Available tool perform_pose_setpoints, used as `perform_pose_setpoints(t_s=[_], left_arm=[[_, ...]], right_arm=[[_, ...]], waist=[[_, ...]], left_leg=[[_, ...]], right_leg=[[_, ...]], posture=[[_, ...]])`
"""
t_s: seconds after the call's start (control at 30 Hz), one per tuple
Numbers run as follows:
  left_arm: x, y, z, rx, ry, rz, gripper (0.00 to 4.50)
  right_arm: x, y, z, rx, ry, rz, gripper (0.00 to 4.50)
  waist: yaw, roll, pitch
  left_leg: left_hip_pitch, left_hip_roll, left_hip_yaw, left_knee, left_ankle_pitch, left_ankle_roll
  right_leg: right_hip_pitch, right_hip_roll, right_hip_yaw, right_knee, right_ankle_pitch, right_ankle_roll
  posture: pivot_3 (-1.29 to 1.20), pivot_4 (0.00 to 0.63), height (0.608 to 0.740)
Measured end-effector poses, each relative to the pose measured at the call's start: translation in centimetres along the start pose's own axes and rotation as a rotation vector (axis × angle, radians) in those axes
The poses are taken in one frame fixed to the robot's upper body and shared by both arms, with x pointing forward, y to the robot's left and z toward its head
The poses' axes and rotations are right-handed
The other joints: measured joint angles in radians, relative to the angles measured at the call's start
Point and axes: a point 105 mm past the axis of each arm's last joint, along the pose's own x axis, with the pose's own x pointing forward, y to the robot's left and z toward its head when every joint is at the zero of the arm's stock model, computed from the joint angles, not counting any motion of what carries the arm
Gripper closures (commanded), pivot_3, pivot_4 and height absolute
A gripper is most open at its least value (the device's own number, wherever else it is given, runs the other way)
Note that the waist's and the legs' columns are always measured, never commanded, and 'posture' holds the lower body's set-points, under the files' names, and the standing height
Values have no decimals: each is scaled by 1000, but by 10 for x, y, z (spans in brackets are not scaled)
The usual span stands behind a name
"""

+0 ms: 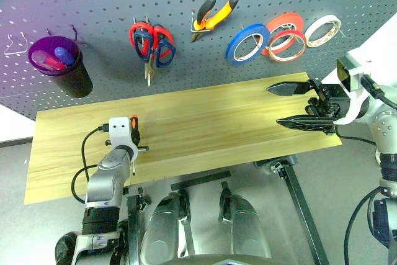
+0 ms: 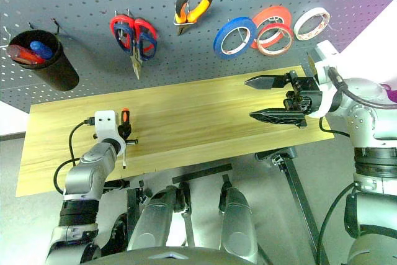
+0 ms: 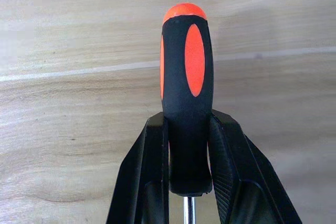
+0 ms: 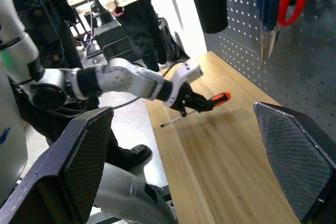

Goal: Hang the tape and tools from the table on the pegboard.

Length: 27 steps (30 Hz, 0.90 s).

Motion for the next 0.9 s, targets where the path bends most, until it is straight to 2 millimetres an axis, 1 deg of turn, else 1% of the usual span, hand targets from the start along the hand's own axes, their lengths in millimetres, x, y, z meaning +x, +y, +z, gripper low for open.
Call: perform_pose_setpoints(t_s=[0.07,0.2,0.3,0.4,0.5,0.6,0.73,0.9], left_arm=[[-6,-6,7,27,-56,-32,3827],[-15,-16,19,73,-146,-75,3827],[-22,-16,33,97,-226,-90,3827],[-31,-15,51,137,-331,-96,3827],[-47,-16,63,217,-428,-158,3827],[-63,-22,76,267,-528,-211,3827],[-73,-26,86,298,-611,-223,3827],[-80,-23,96,336,-670,-185,3827]], right_arm=[[1,-2,0,0,-4,3,0],[0,-5,2,-16,-6,7,0],[-1,-5,1,-16,-4,5,0],[-3,-6,0,-8,-7,6,0],[-4,-6,0,-12,-11,6,0],[-6,-7,-1,-18,-14,1,0],[-9,-10,-3,-16,-21,-13,0],[-11,-12,-3,-20,-26,-24,0]], waist=[[-1,0,0],[-1,0,0],[0,0,0],[-1,0,-1],[-2,0,-1],[0,1,-1],[-1,1,-2],[-1,1,-2]], left_leg=[[-3,0,0,0,0,0],[-4,0,0,0,0,0],[-4,0,0,0,1,-1],[-4,0,0,0,1,-1],[-4,0,0,0,1,-1],[-4,0,1,0,1,-1],[-5,0,1,1,1,-1],[-4,0,1,1,1,0]], right_leg=[[-4,0,0,0,0,0],[-4,0,-1,0,0,0],[-4,0,-1,0,0,0],[-4,0,-1,0,1,0],[-5,0,-1,0,1,0],[-4,0,-1,0,1,0],[-4,0,-1,0,2,1],[-4,1,-1,0,3,1]], posture=[[-50,293,723],[-42,281,723],[-40,275,723],[-38,265,723],[-35,258,723],[-33,250,723],[-22,240,723],[-4,231,723]])
